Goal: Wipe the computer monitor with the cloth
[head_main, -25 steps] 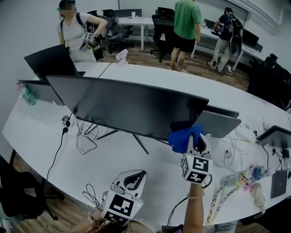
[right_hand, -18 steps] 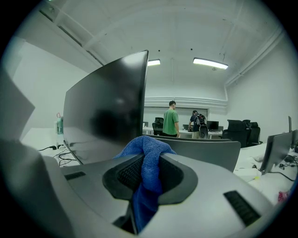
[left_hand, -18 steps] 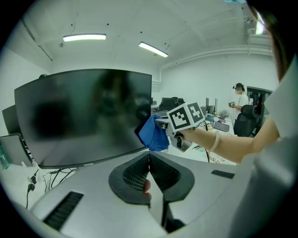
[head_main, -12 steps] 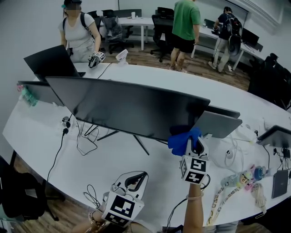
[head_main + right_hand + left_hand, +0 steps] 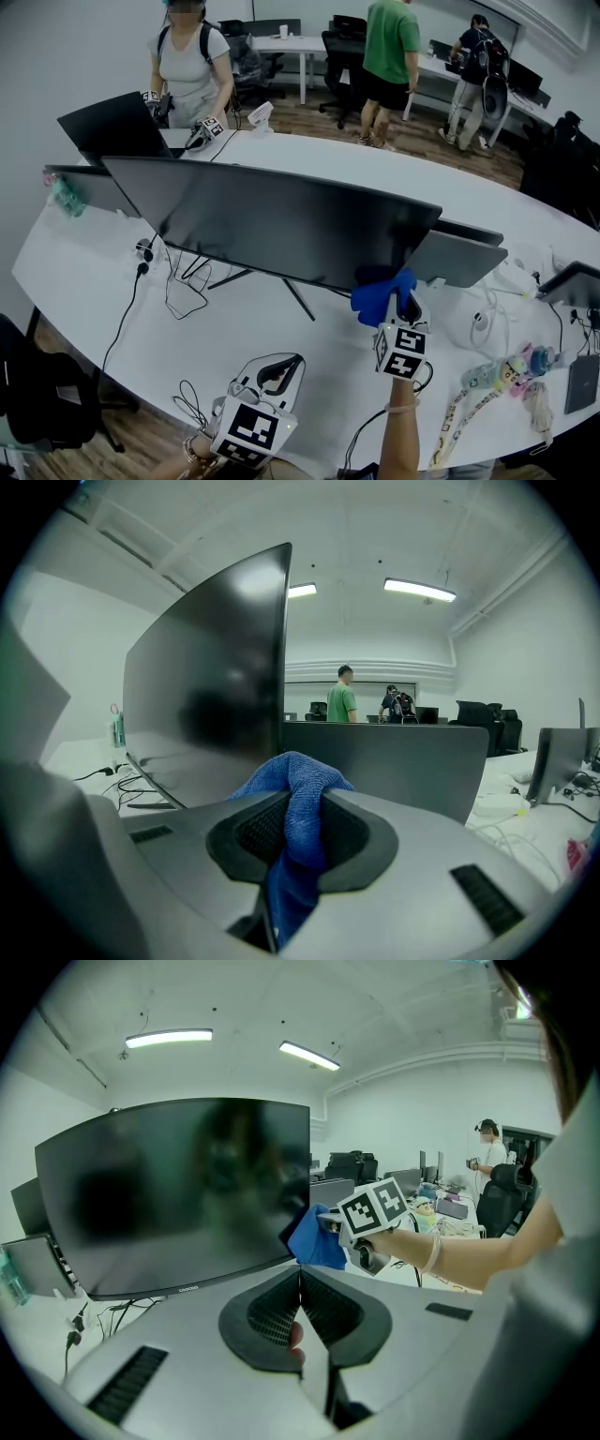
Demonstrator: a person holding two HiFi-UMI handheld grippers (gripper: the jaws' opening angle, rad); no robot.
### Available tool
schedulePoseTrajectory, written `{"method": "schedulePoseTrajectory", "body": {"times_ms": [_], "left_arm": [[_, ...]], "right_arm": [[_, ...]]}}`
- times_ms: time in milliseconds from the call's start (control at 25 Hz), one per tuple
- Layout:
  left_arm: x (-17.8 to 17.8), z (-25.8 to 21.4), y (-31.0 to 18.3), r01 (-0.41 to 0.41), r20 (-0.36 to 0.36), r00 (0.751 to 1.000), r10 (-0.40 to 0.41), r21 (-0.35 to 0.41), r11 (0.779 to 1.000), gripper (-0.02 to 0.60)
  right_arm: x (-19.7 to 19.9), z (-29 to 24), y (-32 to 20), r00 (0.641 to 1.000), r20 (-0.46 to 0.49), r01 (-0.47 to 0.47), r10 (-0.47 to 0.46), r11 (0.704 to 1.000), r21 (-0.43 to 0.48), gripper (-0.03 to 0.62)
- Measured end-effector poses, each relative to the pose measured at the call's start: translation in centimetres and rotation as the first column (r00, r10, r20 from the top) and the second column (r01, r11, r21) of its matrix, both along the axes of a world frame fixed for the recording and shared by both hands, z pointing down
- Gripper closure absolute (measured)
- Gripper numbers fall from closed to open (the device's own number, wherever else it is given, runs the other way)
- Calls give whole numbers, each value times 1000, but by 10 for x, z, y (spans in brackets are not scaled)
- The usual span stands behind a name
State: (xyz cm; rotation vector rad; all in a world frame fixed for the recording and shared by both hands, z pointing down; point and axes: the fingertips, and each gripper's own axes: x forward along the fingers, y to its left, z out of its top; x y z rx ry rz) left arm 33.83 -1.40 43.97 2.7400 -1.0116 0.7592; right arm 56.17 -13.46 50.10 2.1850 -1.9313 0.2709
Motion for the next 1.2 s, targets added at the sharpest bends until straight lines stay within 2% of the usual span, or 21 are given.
{"method": "schedulePoseTrajectory", "body": {"times_ms": [440,640,840,1200], "left_arm": [[-7,-2,1,3,-5,1000,-3,-1,1000,572],[-19,0,-1,-19,43,999,19,9,1000,572],[-27,-3,-7,9,8,1000,-9,2,1000,572],[-35,2,-13,-3,31,1000,3,2,1000,572]], "right_arm": [[-1,28,-1,1000,16,-17,17,998,-59,522],[-1,41,0,998,44,-47,51,997,-68,522],[-1,54,0,997,54,-57,62,994,-90,522],[-2,70,0,995,59,-79,87,989,-122,522]]}}
